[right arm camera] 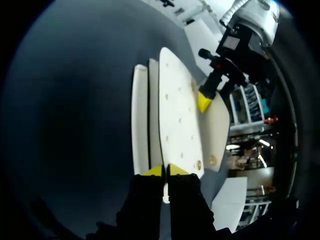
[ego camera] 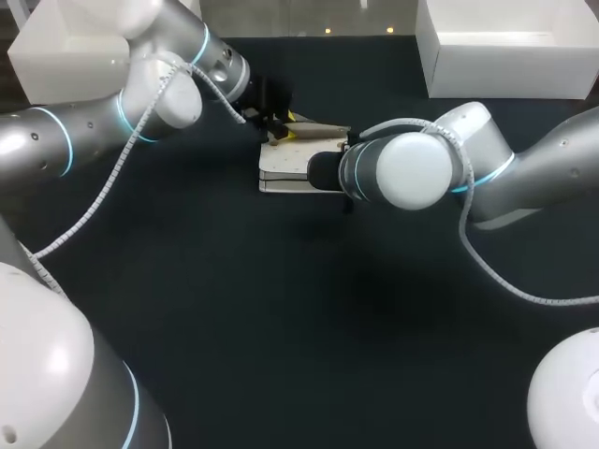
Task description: Pick up the bag, open it, inspect its contents, close it, and place it on the opposite side
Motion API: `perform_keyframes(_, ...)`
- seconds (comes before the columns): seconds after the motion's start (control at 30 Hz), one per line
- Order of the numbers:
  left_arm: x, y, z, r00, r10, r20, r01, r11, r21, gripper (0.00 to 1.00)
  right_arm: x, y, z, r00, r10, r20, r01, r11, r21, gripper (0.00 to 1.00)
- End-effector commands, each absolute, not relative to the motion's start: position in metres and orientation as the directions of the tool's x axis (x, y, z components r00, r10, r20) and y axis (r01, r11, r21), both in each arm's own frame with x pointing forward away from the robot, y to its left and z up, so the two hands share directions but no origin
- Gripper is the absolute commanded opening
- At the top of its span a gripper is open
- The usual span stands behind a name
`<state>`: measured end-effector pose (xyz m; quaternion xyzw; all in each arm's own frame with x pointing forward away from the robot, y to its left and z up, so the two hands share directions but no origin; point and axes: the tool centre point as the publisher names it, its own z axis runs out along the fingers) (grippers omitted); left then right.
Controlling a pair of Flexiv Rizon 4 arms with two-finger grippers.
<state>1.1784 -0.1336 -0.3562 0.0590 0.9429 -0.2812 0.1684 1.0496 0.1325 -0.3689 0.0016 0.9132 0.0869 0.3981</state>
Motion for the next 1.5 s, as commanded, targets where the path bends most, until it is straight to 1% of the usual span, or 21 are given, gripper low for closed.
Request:
perform_keyframes(0.03,1.184,-0.137,-0.361,-0.937,0.018,-0.348,0.207,0.833,-0.513,0.29,1.048,0.130,-0.374,-0.439,0.117,-0.891,-0.078,0.983,0.168,0.00)
perform_keyframes(0.07,1.184,-0.137,-0.361,-0.938,0.018,-0.347,0.206,0.834,-0.512,0.25,1.048,0.130,-0.374,-0.439,0.117,-0.891,-0.078,0.983,0.168,0.00)
perform_keyframes(0.17,1.185,-0.137,-0.362,-0.938,0.017,-0.345,0.203,0.836,-0.510,0.21,1.048,0.130,-0.374,-0.439,0.117,-0.891,-0.078,0.983,0.168,0.00)
perform_keyframes(0.23,1.186,-0.136,-0.363,-0.939,0.014,-0.343,0.199,0.837,-0.509,0.04,1.048,0.130,-0.374,-0.439,0.117,-0.891,-0.078,0.983,0.168,0.00)
perform_keyframes(0.27,1.186,-0.136,-0.363,-0.941,0.012,-0.339,0.195,0.837,-0.511,0.00,1.048,0.130,-0.374,-0.439,0.117,-0.891,-0.078,0.983,0.168,0.00)
perform_keyframes(0.5,1.186,-0.135,-0.365,-0.946,0.000,-0.326,0.180,0.832,-0.525,0.00,1.048,0.130,-0.374,-0.439,0.117,-0.891,-0.078,0.983,0.168,0.00)
perform_keyframes(0.83,1.183,-0.136,-0.353,-0.942,0.000,-0.336,0.190,0.824,-0.534,0.00,1.047,0.130,-0.369,-0.436,0.112,-0.893,-0.080,0.984,0.162,0.00)
perform_keyframes(0.87,1.183,-0.136,-0.351,-0.941,0.000,-0.339,0.192,0.823,-0.534,0.00,1.046,0.131,-0.367,-0.436,0.100,-0.895,-0.086,0.985,0.152,0.04)
perform_keyframes(0.9,1.182,-0.136,-0.349,-0.940,-0.001,-0.341,0.193,0.823,-0.534,0.00,1.045,0.132,-0.364,-0.434,0.092,-0.896,-0.089,0.986,0.144,0.38)
perform_keyframes(0.93,1.182,-0.136,-0.348,-0.939,-0.002,-0.343,0.194,0.822,-0.535,0.00,1.043,0.133,-0.360,-0.431,0.087,-0.898,-0.095,0.985,0.142,0.68)
perform_keyframes(0.97,1.182,-0.136,-0.345,-0.939,-0.002,-0.344,0.195,0.822,-0.536,0.00,1.041,0.133,-0.356,-0.428,0.081,-0.900,-0.102,0.985,0.137,1.00)
perform_keyframes(1.37,1.180,-0.133,-0.312,-0.945,-0.006,-0.328,0.187,0.811,-0.554,0.00,1.018,0.132,-0.303,-0.403,0.044,-0.914,-0.143,0.984,0.110,1.00)
perform_keyframes(1.5,1.177,-0.131,-0.295,-0.949,-0.005,-0.316,0.182,0.809,-0.560,0.00,1.017,0.130,-0.289,-0.386,0.032,-0.922,-0.120,0.989,0.085,1.00)
